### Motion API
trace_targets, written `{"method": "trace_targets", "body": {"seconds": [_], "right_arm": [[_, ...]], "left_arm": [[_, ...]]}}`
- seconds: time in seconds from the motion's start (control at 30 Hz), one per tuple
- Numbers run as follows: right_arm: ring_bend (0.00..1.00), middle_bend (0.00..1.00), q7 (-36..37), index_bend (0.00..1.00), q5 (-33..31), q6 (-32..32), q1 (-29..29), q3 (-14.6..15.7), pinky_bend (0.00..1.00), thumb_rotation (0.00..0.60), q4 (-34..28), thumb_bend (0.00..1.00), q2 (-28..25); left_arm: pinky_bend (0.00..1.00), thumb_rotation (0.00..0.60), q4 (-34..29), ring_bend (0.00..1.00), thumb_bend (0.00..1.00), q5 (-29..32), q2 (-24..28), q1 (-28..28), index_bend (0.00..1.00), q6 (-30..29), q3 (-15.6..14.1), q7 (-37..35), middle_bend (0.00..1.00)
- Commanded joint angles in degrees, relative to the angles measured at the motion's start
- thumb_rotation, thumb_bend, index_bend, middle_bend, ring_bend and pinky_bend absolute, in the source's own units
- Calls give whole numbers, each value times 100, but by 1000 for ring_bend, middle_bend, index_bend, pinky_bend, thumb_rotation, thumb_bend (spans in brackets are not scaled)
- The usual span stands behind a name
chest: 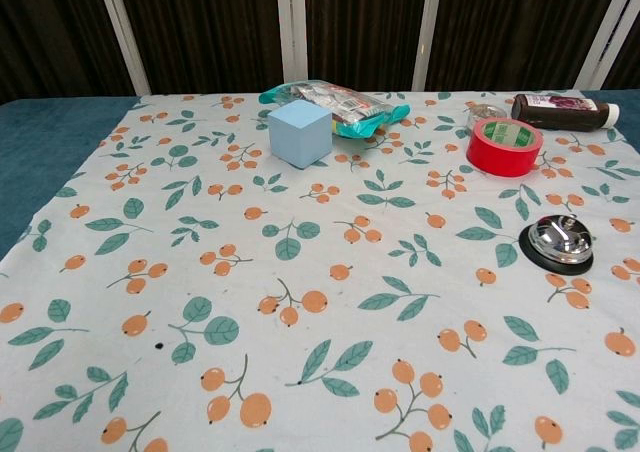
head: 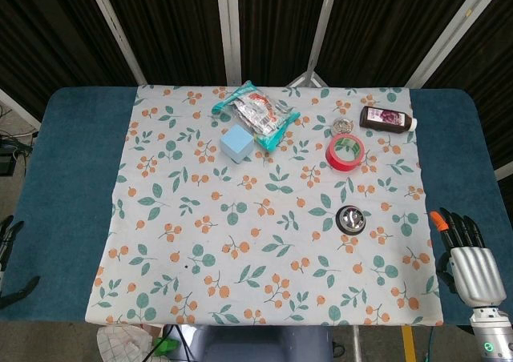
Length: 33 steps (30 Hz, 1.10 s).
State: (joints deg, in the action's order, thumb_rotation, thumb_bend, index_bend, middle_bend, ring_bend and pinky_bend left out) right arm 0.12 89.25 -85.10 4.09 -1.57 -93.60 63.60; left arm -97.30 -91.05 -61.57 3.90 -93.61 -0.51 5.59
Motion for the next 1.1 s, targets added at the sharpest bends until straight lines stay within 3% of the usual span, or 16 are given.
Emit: {"method": "trace_targets", "body": {"seconds": [0.03, 0.77, 1.1], "right_arm": [[0, 0, 3, 23, 0, -2, -2, 0, 0, 600, 3, 958, 1], [0, 0, 37, 24, 38, 61, 48, -1, 0, 600, 109, 958, 95], [0, 0, 82, 23, 93, 406, 353, -71, 0, 600, 562, 957, 606]], "left_arm": [[90, 600, 1, 0, 295, -5, 2, 5, 71, -9, -3, -4, 0], [90, 600, -1, 0, 295, -74, -51, -18, 71, 32, -37, 116, 0], [89, 600, -7, 0, 295, -97, -80, -67, 71, 96, -35, 138, 0]]}}
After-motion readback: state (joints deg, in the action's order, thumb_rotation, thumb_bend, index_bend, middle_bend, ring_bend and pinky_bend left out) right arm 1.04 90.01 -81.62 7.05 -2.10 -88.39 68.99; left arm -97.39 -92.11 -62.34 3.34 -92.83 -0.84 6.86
